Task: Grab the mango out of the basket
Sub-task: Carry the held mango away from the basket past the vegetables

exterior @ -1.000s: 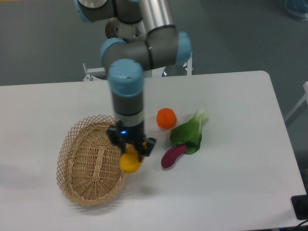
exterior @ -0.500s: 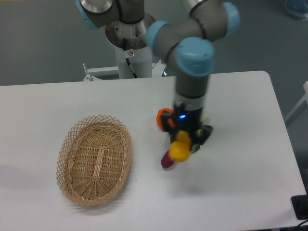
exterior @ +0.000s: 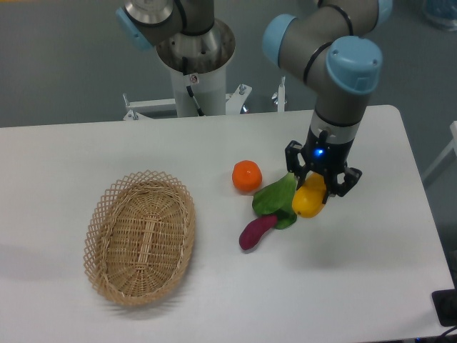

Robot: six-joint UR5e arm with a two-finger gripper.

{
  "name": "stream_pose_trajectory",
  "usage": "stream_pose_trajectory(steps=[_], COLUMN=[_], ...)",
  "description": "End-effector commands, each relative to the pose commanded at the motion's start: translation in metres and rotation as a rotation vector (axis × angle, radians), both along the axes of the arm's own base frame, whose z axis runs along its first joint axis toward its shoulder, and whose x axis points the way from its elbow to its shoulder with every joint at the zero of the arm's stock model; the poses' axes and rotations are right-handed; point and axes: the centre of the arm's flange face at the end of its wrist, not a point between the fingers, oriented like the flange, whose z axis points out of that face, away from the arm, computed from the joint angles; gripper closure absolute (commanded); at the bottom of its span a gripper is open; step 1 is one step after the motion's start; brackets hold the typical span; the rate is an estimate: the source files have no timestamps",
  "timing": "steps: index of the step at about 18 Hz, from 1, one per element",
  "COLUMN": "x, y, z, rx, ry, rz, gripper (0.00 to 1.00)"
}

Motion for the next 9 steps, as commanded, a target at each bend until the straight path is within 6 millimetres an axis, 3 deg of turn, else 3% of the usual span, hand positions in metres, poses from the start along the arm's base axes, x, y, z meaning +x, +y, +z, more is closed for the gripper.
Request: stream_pose_trajectory(steps=[9], x=[0.0061], y=[-0.0022], z=[0.0046], rx=[-0.008], ry=[-0.012], rz=[-0.007], gripper=[0.52])
